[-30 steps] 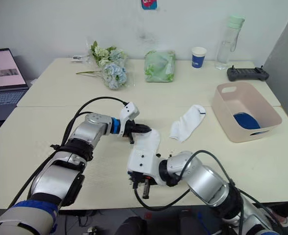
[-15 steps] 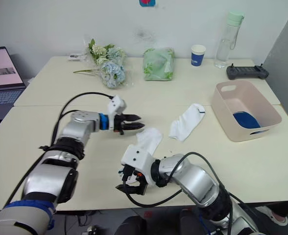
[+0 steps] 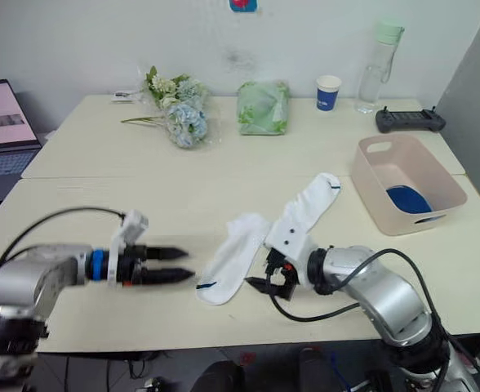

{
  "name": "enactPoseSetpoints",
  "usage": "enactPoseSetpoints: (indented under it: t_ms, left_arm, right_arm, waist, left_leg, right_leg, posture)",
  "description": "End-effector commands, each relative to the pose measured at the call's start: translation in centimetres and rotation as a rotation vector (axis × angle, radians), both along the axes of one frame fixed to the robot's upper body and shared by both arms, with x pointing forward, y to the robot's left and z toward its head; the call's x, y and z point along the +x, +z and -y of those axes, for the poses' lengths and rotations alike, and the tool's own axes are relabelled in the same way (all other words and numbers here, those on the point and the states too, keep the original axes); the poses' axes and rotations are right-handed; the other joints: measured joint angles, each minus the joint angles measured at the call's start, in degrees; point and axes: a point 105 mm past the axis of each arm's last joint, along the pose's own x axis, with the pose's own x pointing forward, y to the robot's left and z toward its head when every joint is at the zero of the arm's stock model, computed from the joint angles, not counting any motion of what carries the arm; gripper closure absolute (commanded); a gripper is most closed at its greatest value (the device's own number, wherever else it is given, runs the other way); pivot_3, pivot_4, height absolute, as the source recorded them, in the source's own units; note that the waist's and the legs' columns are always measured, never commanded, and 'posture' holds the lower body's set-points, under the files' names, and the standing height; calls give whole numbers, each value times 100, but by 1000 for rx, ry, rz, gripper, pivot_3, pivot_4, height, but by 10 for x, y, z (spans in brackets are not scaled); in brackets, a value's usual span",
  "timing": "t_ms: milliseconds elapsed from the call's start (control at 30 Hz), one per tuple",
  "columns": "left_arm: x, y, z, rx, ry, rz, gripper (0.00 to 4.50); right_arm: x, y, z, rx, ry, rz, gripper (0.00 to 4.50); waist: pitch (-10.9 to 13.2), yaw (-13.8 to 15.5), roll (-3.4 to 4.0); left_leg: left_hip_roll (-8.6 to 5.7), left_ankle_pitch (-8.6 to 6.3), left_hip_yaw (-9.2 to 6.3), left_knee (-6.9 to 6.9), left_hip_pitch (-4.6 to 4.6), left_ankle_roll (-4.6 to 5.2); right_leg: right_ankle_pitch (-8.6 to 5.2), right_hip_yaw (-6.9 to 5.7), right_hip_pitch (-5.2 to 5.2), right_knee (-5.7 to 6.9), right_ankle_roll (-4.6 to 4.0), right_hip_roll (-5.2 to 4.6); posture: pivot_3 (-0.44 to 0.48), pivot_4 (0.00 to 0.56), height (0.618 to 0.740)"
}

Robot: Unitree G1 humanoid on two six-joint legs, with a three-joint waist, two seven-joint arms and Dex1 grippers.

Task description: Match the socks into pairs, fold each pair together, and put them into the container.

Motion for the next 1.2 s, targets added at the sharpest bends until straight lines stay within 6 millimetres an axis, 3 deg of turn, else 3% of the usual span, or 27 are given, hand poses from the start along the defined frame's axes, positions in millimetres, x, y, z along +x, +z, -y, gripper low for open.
enactPoseSetpoints:
  t_ms: [33, 133, 267, 367, 500, 633, 767, 900, 1000, 1200]
  left_arm:
    - [-11, 7, 14, -26, 12, 17, 43]
    - [-15, -7, 20, -21, 70, -35, 43]
    - [-23, -29, 29, -3, 96, -115, 43]
    - [-23, -38, 35, 10, 120, -127, 655]
    - [-23, -52, 40, 33, 139, -145, 1936]
    - [-31, -50, 56, 3, 101, -138, 3247]
    - [-37, -46, 58, 4, 66, -120, 4454]
    - [-36, -46, 56, 15, 69, -109, 4486]
    - [-34, -46, 55, 20, 73, -103, 4500]
    - [-34, -46, 49, 34, 82, -98, 4500]
  right_arm:
    - [-2, 13, -3, 37, 12, 76, 0]
    - [10, 15, -2, 35, -33, 111, 0]
    - [48, 22, -4, 57, -171, 191, 0]
    - [67, 21, -11, 59, -189, 199, 0]
    - [89, 13, -15, 25, -215, 196, 0]
    - [113, 1, -19, 17, -270, 141, 0]
    - [130, -3, -20, 35, -322, 92, 0]
    - [138, -13, -27, 26, -319, 30, 0]
    - [138, -22, -31, -25, -275, 34, 611]
    - [123, -32, -40, -81, -164, 30, 2781]
  waist:
    - [0, 34, 1]
    - [0, 48, -1]
    - [-15, 38, 23]
    - [-27, 56, 43]
    - [-33, 66, 50]
    - [-34, 52, 51]
    - [-33, 38, 51]
    - [-34, 17, 51]
    - [-33, 15, 51]
    - [-33, 10, 52]
  left_leg:
    - [0, 0, -2, 0, 4, 0]
    - [-6, 0, -4, 0, 11, 0]
    - [-7, 1, 8, -2, 26, -1]
    - [-11, 1, 18, -5, 33, -1]
    - [-14, 1, 32, -6, 45, -2]
    - [-15, 0, 57, -13, 77, 0]
    - [-13, 0, 58, -16, 80, 0]
    - [-12, -1, 60, -16, 78, 0]
    - [-12, -1, 60, -17, 80, 0]
    - [-10, -1, 63, -18, 77, 1]
  right_leg:
    - [1, -3, 5, 0, -2, 1]
    - [1, -6, 19, -7, -2, -3]
    - [1, 5, 24, -5, -2, -4]
    - [1, 12, 29, -6, -2, -7]
    - [1, 25, 37, -10, -2, -9]
    - [1, 46, 60, -13, -1, -14]
    - [0, 46, 63, -16, -1, -14]
    - [0, 48, 59, -14, -1, -14]
    - [0, 47, 58, -13, -1, -14]
    - [0, 49, 52, -13, -1, -14]
  posture:
    - [0, 150, 740]
    - [0, 150, 740]
    - [0, 150, 740]
    - [0, 150, 740]
    - [0, 150, 740]
    - [0, 150, 740]
    - [0, 150, 740]
    - [0, 150, 740]
    - [0, 150, 740]
    - [0, 150, 740]
